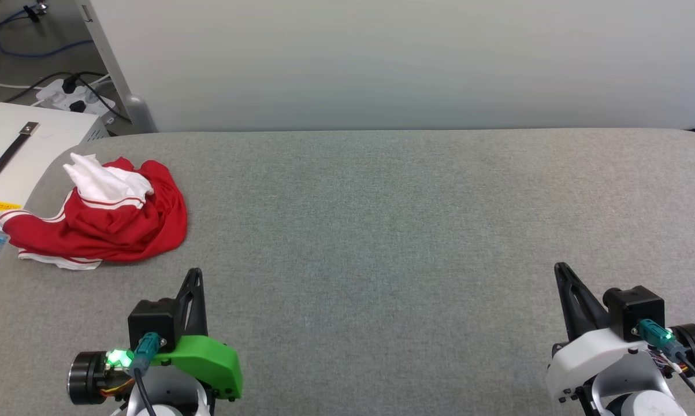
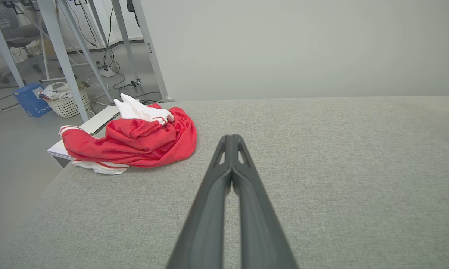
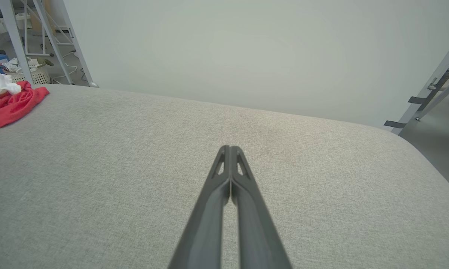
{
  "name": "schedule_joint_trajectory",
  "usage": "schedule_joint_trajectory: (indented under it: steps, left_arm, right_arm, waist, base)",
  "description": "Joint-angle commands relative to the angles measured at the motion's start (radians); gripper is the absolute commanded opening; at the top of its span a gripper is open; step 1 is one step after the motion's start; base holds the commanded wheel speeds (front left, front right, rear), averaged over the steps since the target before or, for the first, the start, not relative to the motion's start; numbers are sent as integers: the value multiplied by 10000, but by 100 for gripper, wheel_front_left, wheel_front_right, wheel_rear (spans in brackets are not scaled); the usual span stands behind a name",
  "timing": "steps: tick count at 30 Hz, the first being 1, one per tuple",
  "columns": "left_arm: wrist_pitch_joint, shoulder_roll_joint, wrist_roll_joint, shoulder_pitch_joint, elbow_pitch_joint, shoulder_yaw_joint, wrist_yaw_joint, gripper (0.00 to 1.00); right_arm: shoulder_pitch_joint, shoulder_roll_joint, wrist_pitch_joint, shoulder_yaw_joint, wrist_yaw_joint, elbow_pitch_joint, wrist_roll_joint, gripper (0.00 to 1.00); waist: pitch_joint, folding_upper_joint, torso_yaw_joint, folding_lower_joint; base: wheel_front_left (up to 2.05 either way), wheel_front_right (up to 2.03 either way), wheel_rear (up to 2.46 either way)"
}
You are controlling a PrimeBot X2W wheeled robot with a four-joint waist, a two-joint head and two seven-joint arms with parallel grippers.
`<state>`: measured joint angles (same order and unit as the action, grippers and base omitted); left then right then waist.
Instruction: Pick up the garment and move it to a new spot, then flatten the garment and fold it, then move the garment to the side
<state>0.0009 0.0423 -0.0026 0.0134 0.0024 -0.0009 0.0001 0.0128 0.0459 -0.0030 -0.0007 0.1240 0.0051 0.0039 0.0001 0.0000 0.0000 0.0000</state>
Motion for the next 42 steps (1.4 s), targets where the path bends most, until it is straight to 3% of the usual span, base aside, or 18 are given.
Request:
schedule_joint_trajectory:
  steps: [1,34,35,37,38,39,42]
  left_arm:
    - [-8,73,24,-125,-22,8,-1,0]
    - [-9,79,26,-134,-24,9,-1,0]
    - [-5,4,-2,-1,-1,0,2,100]
    - [-1,-8,0,3,2,0,0,100]
    - [-6,-7,-3,3,2,-1,3,0]
    - [-21,-7,-11,1,-1,-4,11,100]
    - [-81,-5,-34,-2,-19,-18,47,100]
  right_arm:
    - [-120,39,27,6,62,-47,-37,0]
    - [-128,43,30,7,67,-51,-39,0]
    - [0,2,-6,-2,2,-2,4,100]
    - [1,-10,-1,-2,-8,2,1,100]
    - [1,-9,-6,-4,-9,2,6,0]
    - [1,-11,-21,-11,-9,-1,22,100]
    - [3,-10,-79,-37,-7,-25,90,100]
  waist:
    - [0,0,0,0]
    - [-1,0,0,0]
    - [-1,0,0,0]
    - [-1,0,0,0]
    - [0,0,0,0]
    - [0,0,0,0]
    - [7,0,0,0]
  base:
    - [0,0,0]
    - [0,0,0]
    - [0,0,0]
    - [0,0,0]
    - [0,0,0]
    - [0,0,0]
    - [0,0,0]
